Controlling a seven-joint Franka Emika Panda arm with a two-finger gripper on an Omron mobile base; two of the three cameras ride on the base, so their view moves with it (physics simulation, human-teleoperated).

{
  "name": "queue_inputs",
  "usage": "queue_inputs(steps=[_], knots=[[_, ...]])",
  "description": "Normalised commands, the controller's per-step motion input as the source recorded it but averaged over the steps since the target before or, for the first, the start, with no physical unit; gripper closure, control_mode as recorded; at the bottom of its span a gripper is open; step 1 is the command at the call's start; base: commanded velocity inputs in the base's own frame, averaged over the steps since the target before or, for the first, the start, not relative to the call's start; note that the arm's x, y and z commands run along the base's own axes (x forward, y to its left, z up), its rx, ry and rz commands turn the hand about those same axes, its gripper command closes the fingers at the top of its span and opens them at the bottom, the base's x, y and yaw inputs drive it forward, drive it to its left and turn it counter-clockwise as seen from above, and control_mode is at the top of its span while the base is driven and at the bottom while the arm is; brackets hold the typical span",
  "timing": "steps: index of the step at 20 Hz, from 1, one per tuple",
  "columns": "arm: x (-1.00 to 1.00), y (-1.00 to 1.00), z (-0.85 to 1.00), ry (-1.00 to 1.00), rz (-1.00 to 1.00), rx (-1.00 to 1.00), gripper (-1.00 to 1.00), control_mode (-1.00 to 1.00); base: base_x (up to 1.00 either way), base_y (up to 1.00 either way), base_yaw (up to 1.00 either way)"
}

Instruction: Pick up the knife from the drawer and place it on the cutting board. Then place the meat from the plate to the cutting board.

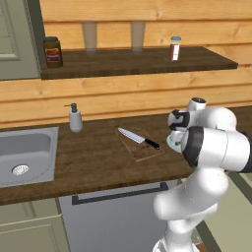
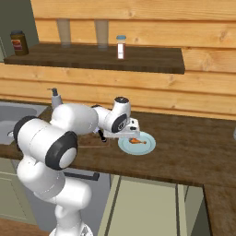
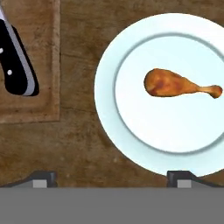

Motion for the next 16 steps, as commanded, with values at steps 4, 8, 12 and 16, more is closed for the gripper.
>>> queue_inputs(steps=[4,8,12,16], knots=[[0.01,-0.59,0.00,0.00,-0.22,0.00,-1.00,-1.00,0.00,0.00,0.00],[0.13,-0.36,0.00,0.00,-0.28,0.00,-1.00,-1.00,0.00,0.00,0.00],[0.20,-0.10,0.00,0.00,-0.41,0.04,-1.00,-1.00,0.00,0.00,0.00],[0.28,-0.19,0.00,0.00,-0.38,0.09,-1.00,-1.00,0.00,0.00,0.00]])
